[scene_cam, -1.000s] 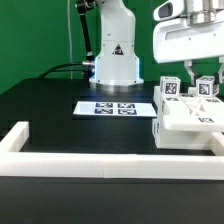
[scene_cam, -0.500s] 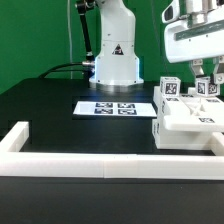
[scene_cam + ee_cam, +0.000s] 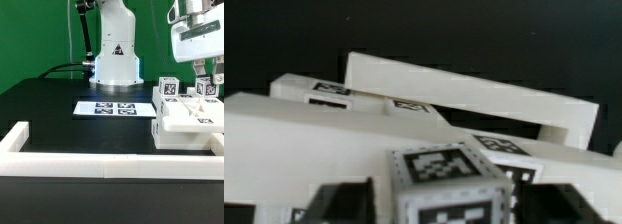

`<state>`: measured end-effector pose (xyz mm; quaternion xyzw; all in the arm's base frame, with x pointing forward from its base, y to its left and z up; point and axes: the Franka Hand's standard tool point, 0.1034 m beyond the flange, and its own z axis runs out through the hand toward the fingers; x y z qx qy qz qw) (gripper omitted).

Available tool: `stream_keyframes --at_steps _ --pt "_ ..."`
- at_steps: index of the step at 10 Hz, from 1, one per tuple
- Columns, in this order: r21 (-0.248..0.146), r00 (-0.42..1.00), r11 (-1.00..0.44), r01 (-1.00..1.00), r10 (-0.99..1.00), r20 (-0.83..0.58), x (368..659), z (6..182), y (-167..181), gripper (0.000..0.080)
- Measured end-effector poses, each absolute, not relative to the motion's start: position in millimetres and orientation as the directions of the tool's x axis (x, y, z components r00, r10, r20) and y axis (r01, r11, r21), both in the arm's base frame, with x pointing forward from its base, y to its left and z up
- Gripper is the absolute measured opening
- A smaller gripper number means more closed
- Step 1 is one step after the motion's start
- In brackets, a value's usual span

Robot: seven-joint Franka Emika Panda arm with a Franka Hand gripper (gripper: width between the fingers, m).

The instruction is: Assemble chair

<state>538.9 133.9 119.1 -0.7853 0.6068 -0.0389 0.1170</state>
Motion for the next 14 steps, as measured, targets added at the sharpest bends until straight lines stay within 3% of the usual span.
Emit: stream_keyframes --at_steps 1,2,3,8,12,14 --pt "-0.232 0.302 -0.279 -0.932 -0.951 -0.072 539 119.1 134 0.0502" --pt "-0.235 0.4 -0.38 -0.895 -0.915 -0.045 538 119.2 135 0.0502" --pt "-0.235 0.505 -0.487 -0.841 -0.863 -0.019 538 119.4 136 0.0617" --pt "-0.212 0.834 -0.829 -0.517 -0.544 0.091 537 118.0 137 0.0648" --pt "-0.107 0.975 -0.982 -0.156 -0.17 0.145 540 120.3 144 0.0648" --pt "-0.079 0.986 -0.996 -0.033 -0.045 0.159 541 120.8 144 0.0648"
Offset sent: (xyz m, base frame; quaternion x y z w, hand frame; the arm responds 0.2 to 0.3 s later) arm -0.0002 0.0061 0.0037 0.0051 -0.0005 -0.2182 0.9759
